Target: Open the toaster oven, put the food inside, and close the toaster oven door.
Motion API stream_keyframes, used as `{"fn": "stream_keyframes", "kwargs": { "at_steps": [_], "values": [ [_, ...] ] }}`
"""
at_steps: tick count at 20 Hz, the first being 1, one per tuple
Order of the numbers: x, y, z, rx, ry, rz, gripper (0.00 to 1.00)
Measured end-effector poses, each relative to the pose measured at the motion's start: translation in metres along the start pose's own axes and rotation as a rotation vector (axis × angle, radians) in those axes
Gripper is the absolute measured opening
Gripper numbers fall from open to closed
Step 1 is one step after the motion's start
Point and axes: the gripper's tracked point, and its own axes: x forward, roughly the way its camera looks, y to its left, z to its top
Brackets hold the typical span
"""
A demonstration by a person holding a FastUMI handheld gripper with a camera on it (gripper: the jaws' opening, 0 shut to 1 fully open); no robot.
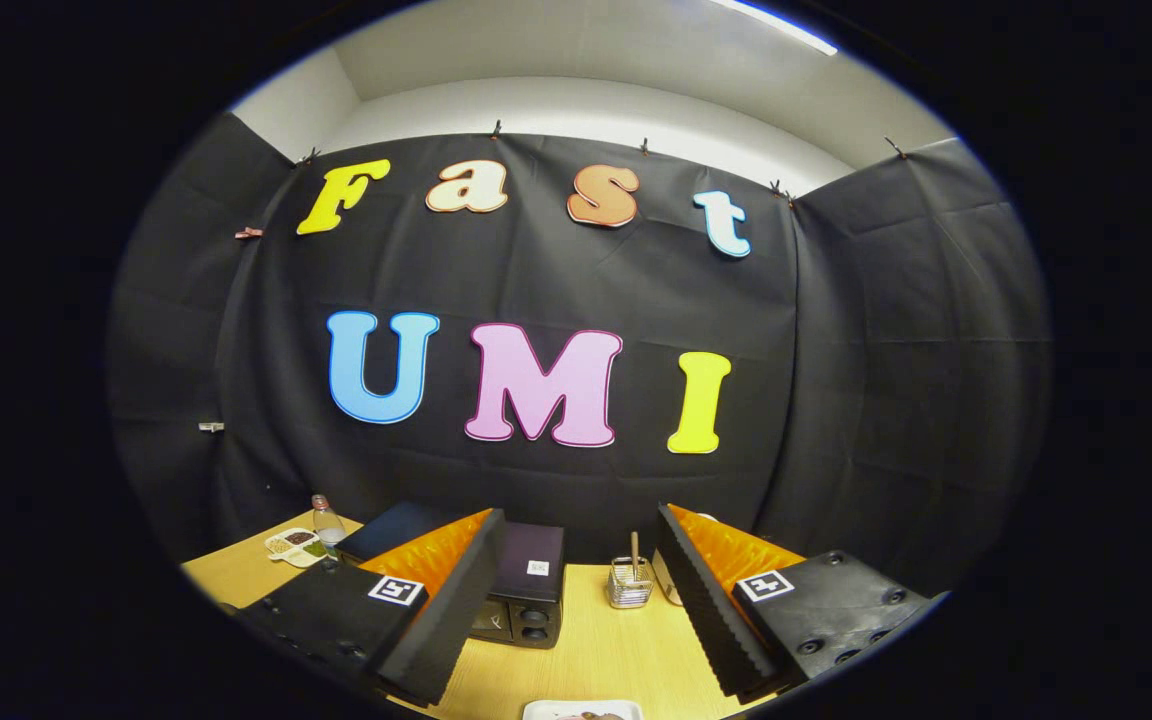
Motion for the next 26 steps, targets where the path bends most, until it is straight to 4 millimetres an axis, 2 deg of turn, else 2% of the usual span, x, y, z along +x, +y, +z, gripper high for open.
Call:
{"fn": "stream_keyframes", "kwargs": {
  "at_steps": [3,6,13,19,22,26],
  "values": [
    [0.009,0.016,-0.005,0.0,0.009,0.025,0.97],
    [0.024,0.04,-0.016,0.009,0.03,0.064,0.98],
    [0.076,0.115,-0.061,0.051,0.096,0.122,0.98],
    [0.107,0.183,-0.121,0.105,0.209,0.129,0.98],
    [0.117,0.202,-0.149,0.087,0.258,0.111,0.98],
    [0.121,0.212,-0.196,0.065,0.368,0.092,0.98]
  ]
}}
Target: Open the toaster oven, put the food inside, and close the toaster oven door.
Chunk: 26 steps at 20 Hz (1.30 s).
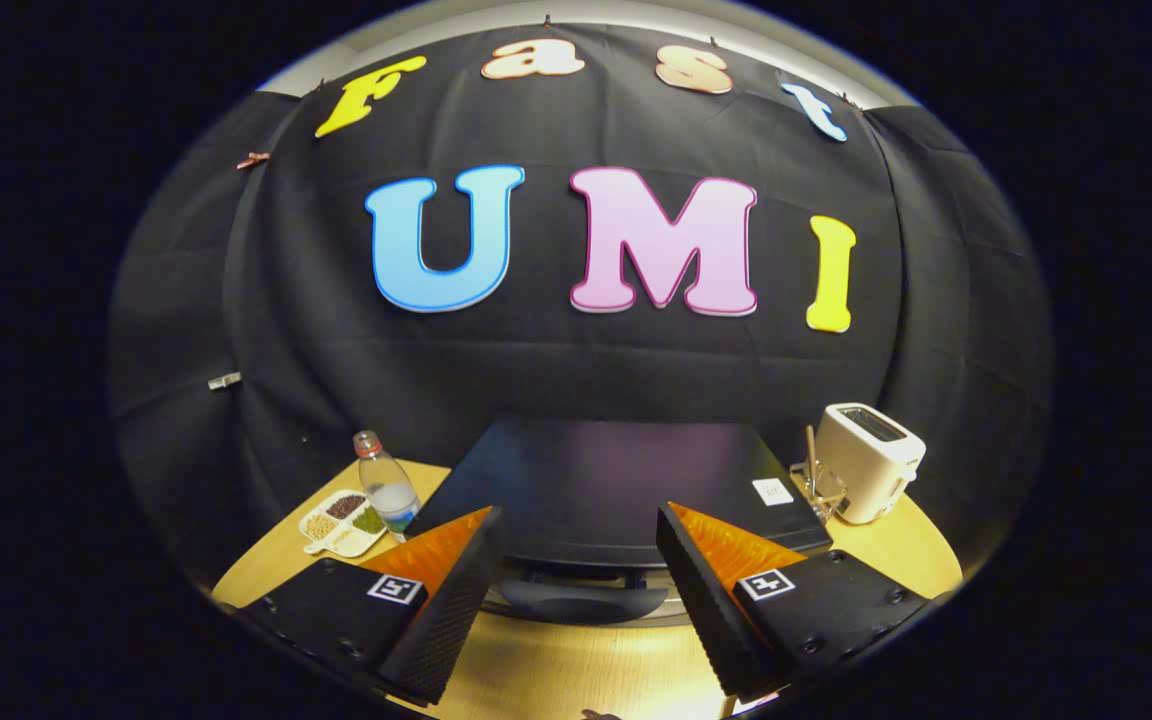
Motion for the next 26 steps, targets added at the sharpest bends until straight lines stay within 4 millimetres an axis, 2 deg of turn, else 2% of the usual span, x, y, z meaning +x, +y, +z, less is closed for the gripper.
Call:
{"fn": "stream_keyframes", "kwargs": {
  "at_steps": [3,7,9,13,16,19,22,24,26],
  "values": [
    [0.01,-0.001,-0.026,0.032,0.065,-0.026,0.98],
    [0.02,-0.009,-0.045,0.038,0.106,-0.065,0.98],
    [0.024,-0.011,-0.042,0.034,0.088,-0.075,0.99],
    [0.028,-0.011,-0.05,0.054,0.117,-0.076,0.99],
    [0.009,-0.01,-0.061,0.059,0.156,-0.063,0.99],
    [-0.015,-0.009,-0.088,0.079,0.229,-0.045,0.99],
    [-0.05,-0.009,-0.129,0.098,0.342,-0.036,0.99],
    [-0.068,-0.009,-0.168,0.141,0.462,-0.033,0.98],
    [-0.08,-0.01,-0.191,0.203,0.544,-0.029,1.0]
  ]
}}
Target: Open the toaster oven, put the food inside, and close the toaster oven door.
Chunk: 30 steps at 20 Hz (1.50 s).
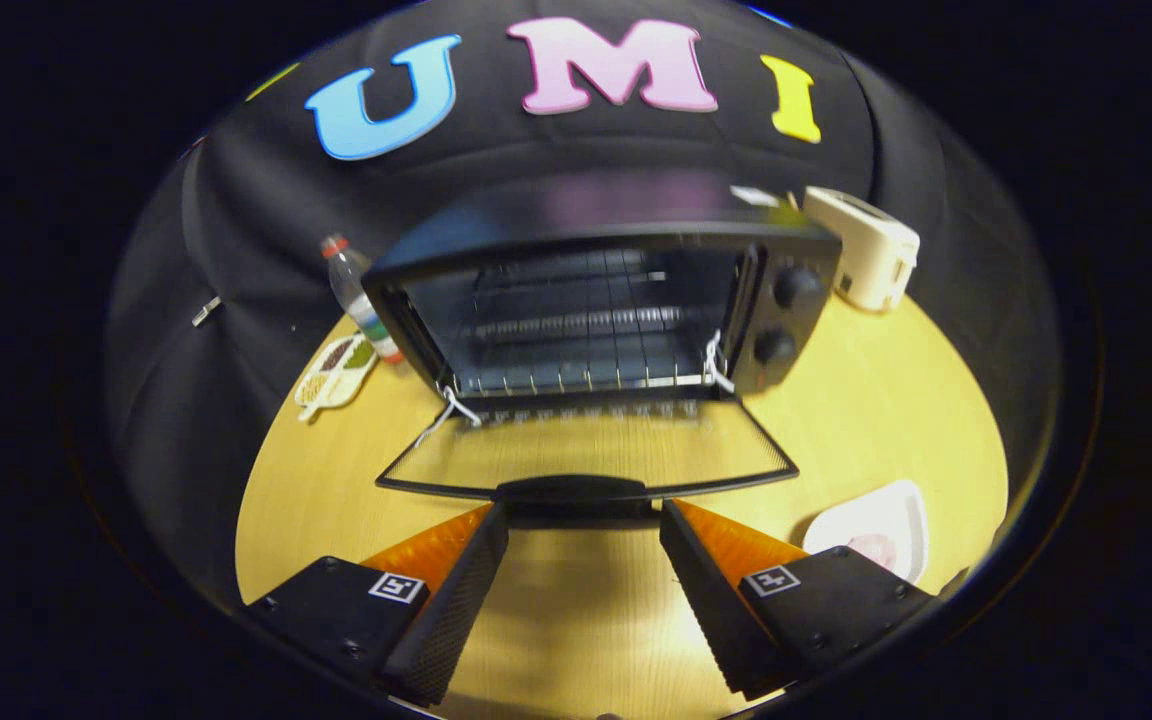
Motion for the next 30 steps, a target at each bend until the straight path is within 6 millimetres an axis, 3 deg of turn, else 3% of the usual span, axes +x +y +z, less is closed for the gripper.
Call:
{"fn": "stream_keyframes", "kwargs": {
  "at_steps": [2,5,9,11,16,18,21,24,25,28,30],
  "values": [
    [-0.007,-0.01,-0.003,-0.004,-0.012,-0.006,0.99],
    [-0.019,-0.022,0.016,-0.018,-0.061,0.001,0.99],
    [-0.041,-0.064,0.037,-0.038,-0.109,-0.002,0.99],
    [-0.054,-0.102,0.044,-0.096,-0.107,-0.014,0.99],
    [-0.074,-0.231,0.031,-0.171,-0.021,-0.098,0.99],
    [-0.07,-0.27,0.02,-0.18,0.027,-0.13,0.98],
    [-0.052,-0.302,-0.004,-0.147,0.119,-0.139,0.87],
    [-0.03,-0.323,-0.03,-0.097,0.226,-0.142,0.71],
    [-0.024,-0.327,-0.036,-0.084,0.249,-0.143,0.7],
    [-0.013,-0.34,-0.044,-0.068,0.301,-0.148,0.54],
    [-0.008,-0.34,-0.049,-0.06,0.341,-0.135,0.54]
  ]
}}
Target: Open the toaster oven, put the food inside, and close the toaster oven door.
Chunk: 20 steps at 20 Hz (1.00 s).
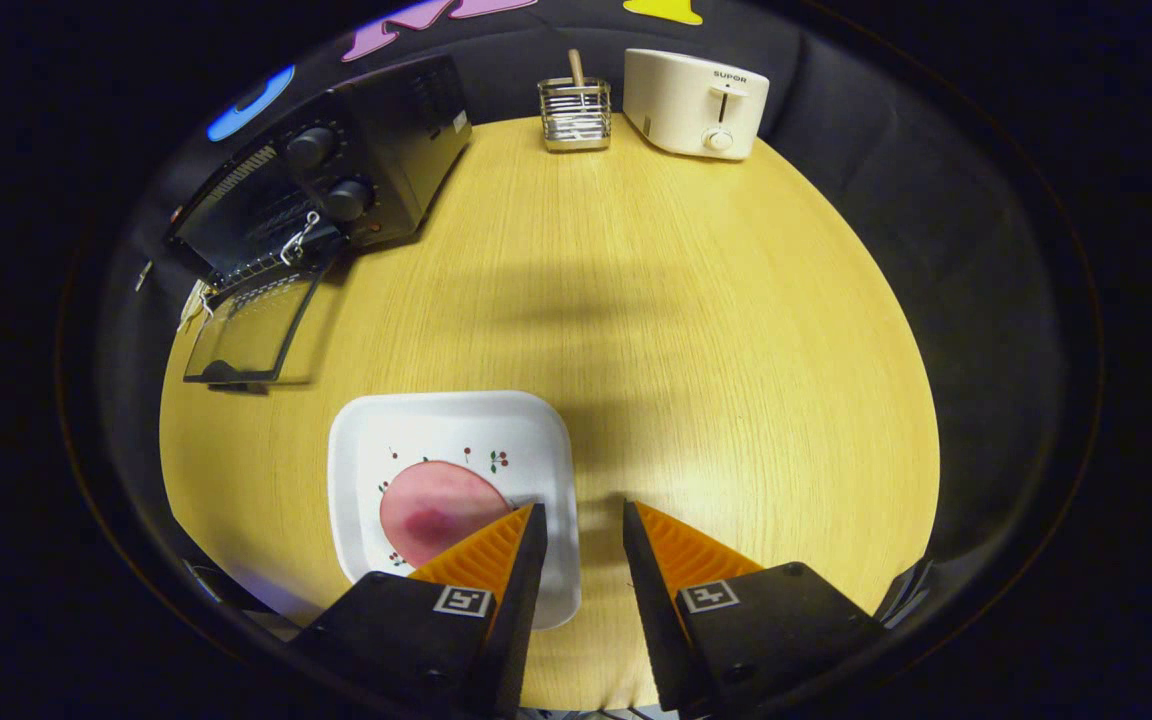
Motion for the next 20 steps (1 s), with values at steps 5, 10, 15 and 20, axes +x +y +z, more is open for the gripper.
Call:
{"fn": "stream_keyframes", "kwargs": {
  "at_steps": [5,10,15,20],
  "values": [
    [-0.001,0.004,0.005,0.013,0.037,0.022,0.33],
    [0.005,0.006,0.002,-0.022,0.084,0.028,0.16],
    [0.008,0.005,0.003,-0.051,0.131,0.047,0.16],
    [0.006,0.005,0.003,0.016,0.161,0.109,0.05]
  ]
}}
